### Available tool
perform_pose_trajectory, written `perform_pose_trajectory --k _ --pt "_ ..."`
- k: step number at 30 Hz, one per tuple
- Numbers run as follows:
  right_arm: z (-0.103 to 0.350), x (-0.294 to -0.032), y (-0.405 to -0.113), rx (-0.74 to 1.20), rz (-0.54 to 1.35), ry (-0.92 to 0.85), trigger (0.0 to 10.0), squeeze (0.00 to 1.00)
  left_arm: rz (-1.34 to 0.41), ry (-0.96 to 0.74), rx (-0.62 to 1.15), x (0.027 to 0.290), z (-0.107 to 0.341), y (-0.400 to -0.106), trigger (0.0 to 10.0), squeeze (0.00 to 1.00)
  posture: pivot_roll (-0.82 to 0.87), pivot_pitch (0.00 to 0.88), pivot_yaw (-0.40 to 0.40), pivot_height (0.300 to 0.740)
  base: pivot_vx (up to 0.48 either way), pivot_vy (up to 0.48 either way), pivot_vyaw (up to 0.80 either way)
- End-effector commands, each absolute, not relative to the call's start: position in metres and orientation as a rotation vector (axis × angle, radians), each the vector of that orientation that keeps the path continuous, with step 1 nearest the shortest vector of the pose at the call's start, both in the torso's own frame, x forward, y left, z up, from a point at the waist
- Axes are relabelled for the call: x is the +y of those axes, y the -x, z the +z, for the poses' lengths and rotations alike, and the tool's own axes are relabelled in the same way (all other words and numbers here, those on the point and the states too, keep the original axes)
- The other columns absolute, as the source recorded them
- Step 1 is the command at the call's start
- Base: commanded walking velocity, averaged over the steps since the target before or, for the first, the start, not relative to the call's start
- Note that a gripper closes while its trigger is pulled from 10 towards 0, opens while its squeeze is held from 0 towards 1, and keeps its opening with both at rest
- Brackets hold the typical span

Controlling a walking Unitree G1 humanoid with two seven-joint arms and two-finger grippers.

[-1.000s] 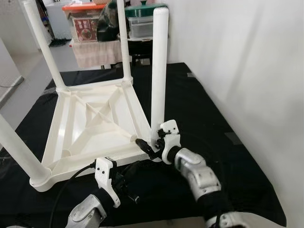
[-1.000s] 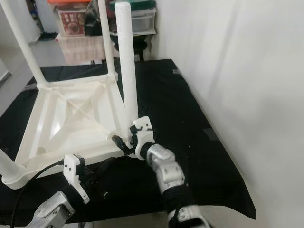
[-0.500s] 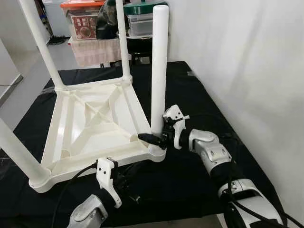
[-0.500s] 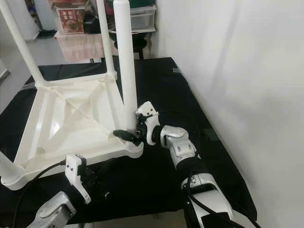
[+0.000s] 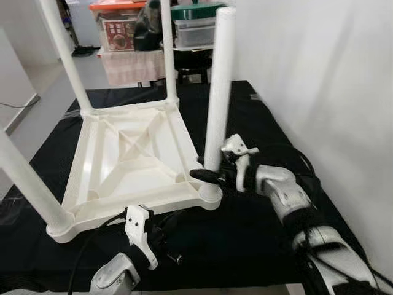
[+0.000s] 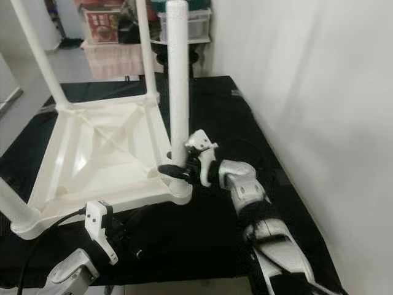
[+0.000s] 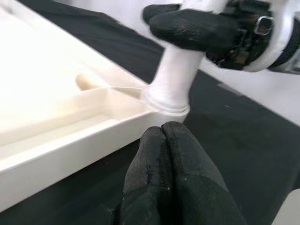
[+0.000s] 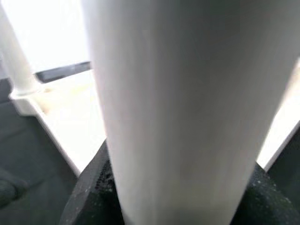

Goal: Building children table

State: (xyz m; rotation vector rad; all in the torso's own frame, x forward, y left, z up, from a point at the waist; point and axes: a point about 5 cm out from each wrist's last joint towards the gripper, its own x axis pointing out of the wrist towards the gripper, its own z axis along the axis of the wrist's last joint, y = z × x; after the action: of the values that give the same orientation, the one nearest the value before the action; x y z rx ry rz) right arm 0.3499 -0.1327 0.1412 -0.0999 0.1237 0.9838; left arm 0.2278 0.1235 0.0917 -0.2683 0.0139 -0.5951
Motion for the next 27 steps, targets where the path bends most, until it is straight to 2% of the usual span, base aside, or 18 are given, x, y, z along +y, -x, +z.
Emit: perform_pose_trajectory --k 1,2,3,5,6,7,13,14,15,18,19,20,23,24,25,26,27 --pt "0.093 -0.141 -0.34 0.319 0.575 0.101 0.0 0.0 -0.588 0.25 0.005 0.126 0.093 -0.226 10.0 0.0 0.03 0.0 0.0 0.74 0.0 0.0 0.0" --pt "0.093 -0.141 -0.34 0.319 0.575 0.101 0.0 0.0 -0.588 0.25 0.005 0.126 0.093 -0.226 10.0 0.0 0.03 0.0 0.0 0.74 0.0 0.0 0.0" --pt "0.076 -0.14 -0.325 0.382 0.383 0.09 0.0 0.0 -0.587 0.25 0.004 0.127 0.093 -0.225 10.0 0.0 0.03 0.0 -0.001 0.74 0.0 0.0 0.0" --pt "0.076 -0.14 -0.325 0.382 0.383 0.09 0.0 0.0 -0.587 0.25 0.004 0.127 0.093 -0.225 10.0 0.0 0.03 0.0 -0.001 0.74 0.0 0.0 0.0" --pt "0.068 -0.105 -0.299 0.404 0.422 0.017 0.0 0.0 -0.586 0.252 0.007 0.13 0.093 -0.225 10.0 0.0 0.01 0.0 0.03 0.74 0.0 0.0 0.0" --pt "0.072 -0.092 -0.296 0.388 0.515 -0.005 0.0 0.0 -0.585 0.253 0.009 0.13 0.093 -0.225 10.0 0.0 0.01 0.0 0.03 0.74 0.0 0.0 0.0" --pt "0.076 -0.084 -0.307 0.365 0.58 0.037 0.0 0.0 -0.596 0.27 0.018 0.13 0.091 -0.227 10.0 0.0 0.02 0.0 0.02 0.74 0.0 0.0 0.0" --pt "0.078 -0.081 -0.31 0.365 0.595 0.035 1.0 0.0 -0.594 0.271 0.018 0.13 0.091 -0.227 10.0 0.0 0.02 0.0 0.02 0.74 0.0 0.0 0.0" --pt "0.084 -0.076 -0.313 0.359 0.647 0.007 10.0 0.0 -0.591 0.27 0.018 0.13 0.091 -0.227 10.0 0.0 0.03 0.0 0.016 0.74 0.0 0.0 0.0" --pt "0.092 -0.073 -0.315 0.342 0.692 -0.011 10.0 0.0 -0.588 0.269 0.018 0.13 0.091 -0.228 10.0 0.0 0.03 0.0 0.015 0.74 0.0 0.0 0.0" --pt "0.1 -0.071 -0.318 0.322 0.745 -0.025 10.0 0.81 -0.586 0.269 0.018 0.13 0.091 -0.228 10.0 0.0 0.03 0.0 0.014 0.74 0.0 0.0 0.0" --pt "0.113 -0.069 -0.32 0.284 0.791 -0.042 10.0 1.0 -0.587 0.269 0.019 0.13 0.09 -0.229 10.0 0.0 0.03 0.0 0.015 0.74 0.0 0.0 0.0" --pt "0.121 -0.069 -0.321 0.26 0.814 -0.051 10.0 1.0 -0.588 0.269 0.02 0.129 0.09 -0.229 10.0 0.0 0.03 0.0 0.015 0.74 0.0 0.0 0.0" --pt "0.135 -0.072 -0.327 0.197 0.871 -0.068 10.0 1.0 -0.591 0.273 0.023 0.129 0.09 -0.229 10.0 0.0 0.03 0.0 0.017 0.74 0.0 0.0 0.0" --pt "0.146 -0.078 -0.335 0.152 0.924 -0.048 10.0 0.71 -0.594 0.276 0.025 0.128 0.09 -0.23 10.0 0.0 0.03 0.0 0.018 0.74 0.0 0.0 0.0" --pt "0.146 -0.078 -0.335 0.152 0.924 -0.048 10.0 0.71 -0.594 0.276 0.025 0.128 0.09 -0.23 10.0 0.0 0.03 0.0 0.018 0.74 0.0 0.0 0.0" --pt "0.152 -0.085 -0.341 0.138 0.985 -0.015 10.0 0.0 -0.596 0.278 0.027 0.127 0.089 -0.23 10.0 0.0 0.03 0.0 0.016 0.74 0.0 0.0 0.0"
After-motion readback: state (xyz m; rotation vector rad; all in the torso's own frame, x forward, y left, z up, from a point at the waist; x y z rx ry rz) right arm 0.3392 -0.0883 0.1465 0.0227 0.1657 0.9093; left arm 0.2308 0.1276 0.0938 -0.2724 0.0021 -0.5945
